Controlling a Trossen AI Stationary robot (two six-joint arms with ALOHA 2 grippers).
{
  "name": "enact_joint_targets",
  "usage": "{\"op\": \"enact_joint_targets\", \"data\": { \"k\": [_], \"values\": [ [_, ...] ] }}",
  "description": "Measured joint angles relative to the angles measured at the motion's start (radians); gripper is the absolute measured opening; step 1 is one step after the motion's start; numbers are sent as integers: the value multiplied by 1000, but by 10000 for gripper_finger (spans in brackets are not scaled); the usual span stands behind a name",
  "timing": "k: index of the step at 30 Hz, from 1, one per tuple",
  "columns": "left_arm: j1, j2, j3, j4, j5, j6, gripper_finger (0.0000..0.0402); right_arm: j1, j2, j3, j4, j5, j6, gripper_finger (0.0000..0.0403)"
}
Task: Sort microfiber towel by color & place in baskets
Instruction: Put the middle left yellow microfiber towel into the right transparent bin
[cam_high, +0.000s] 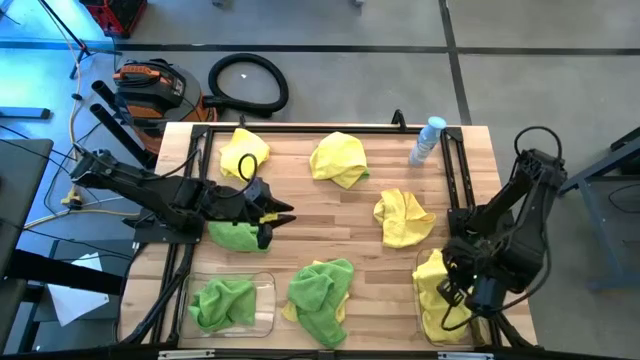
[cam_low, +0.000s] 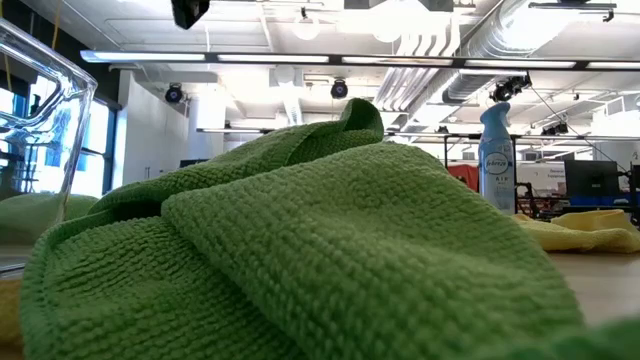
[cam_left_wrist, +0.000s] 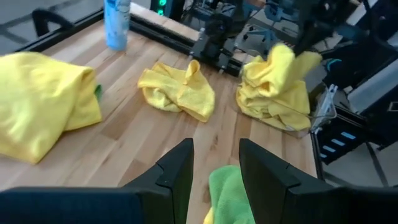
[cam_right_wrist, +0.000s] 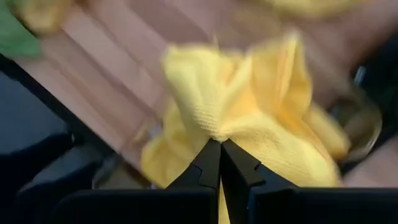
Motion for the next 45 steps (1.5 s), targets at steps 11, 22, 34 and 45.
{"op": "enact_joint_targets", "data": {
  "k": [11, 22, 34, 45],
  "values": [
    [-85, 198, 260, -183, -121, 19, 115, 12, -28, -30, 57, -34, -31, 0],
    [-82, 294, 399, -251, -132, 72, 115, 22, -27, -410, 450, -92, 14, 0],
    [-69, 291, 405, -278, -131, 93, 115, 23, -27, -662, 889, -121, 82, 64],
    [-68, 291, 405, -283, -131, 123, 115, 23, -28, -561, 823, -212, 78, 172]
  ]
}}
